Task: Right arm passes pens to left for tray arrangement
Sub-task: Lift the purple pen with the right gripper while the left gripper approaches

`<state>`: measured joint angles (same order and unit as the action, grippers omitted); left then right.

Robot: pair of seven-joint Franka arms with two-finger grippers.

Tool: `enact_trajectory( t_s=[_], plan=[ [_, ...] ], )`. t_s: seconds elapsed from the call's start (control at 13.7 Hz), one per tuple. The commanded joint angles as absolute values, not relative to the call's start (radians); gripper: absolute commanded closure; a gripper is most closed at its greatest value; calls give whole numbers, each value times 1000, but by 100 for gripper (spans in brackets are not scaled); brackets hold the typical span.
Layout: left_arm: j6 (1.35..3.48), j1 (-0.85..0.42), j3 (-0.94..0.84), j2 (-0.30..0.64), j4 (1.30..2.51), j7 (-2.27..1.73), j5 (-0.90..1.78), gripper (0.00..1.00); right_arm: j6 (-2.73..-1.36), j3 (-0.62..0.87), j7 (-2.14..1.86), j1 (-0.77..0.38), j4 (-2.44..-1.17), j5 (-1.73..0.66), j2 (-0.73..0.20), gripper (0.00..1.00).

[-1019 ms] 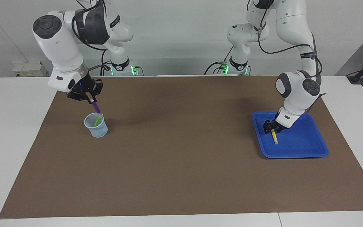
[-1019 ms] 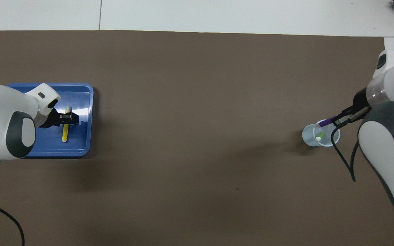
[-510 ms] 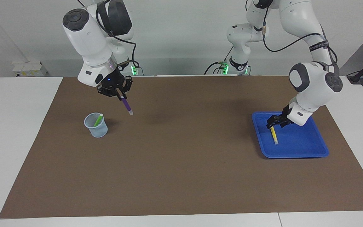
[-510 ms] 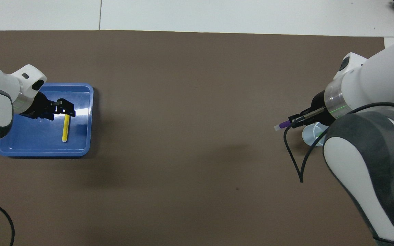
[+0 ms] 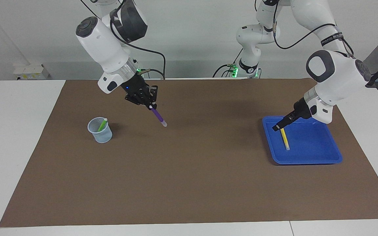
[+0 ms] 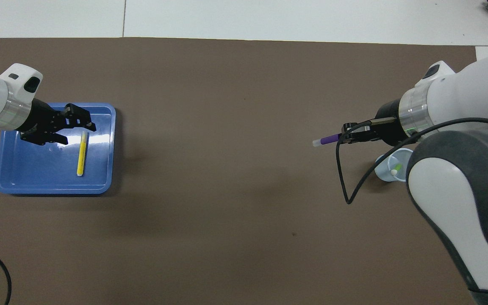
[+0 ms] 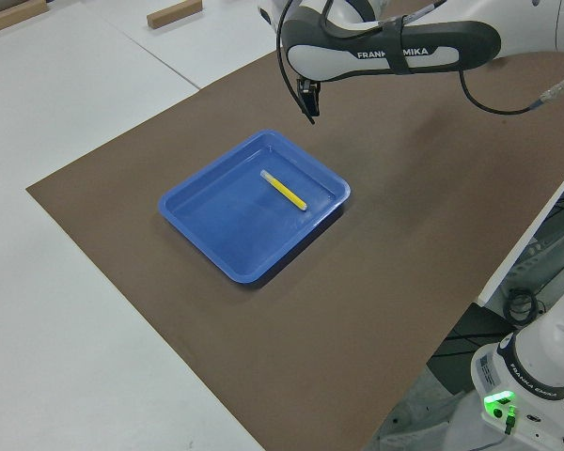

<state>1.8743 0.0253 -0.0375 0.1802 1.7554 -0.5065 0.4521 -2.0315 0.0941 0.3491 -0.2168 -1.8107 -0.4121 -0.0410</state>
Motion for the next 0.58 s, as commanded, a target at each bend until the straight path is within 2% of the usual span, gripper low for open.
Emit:
enact_trajectory(
  t_s=[0.0, 0.22, 0.51],
  plan=[
    [1871, 8, -26, 153, 1766, -679, 553, 14, -2161, 95, 440, -254, -1911, -478, 3, 100],
    [1902, -24, -26, 144, 1779, -808, 630, 14, -2271, 95, 540, -297, -1934, -534, 2, 100],
    [2066, -73, -26, 109, 1857, -1056, 776, 14, -2477, 95, 724, -395, -1960, -572, -15, 100]
  ],
)
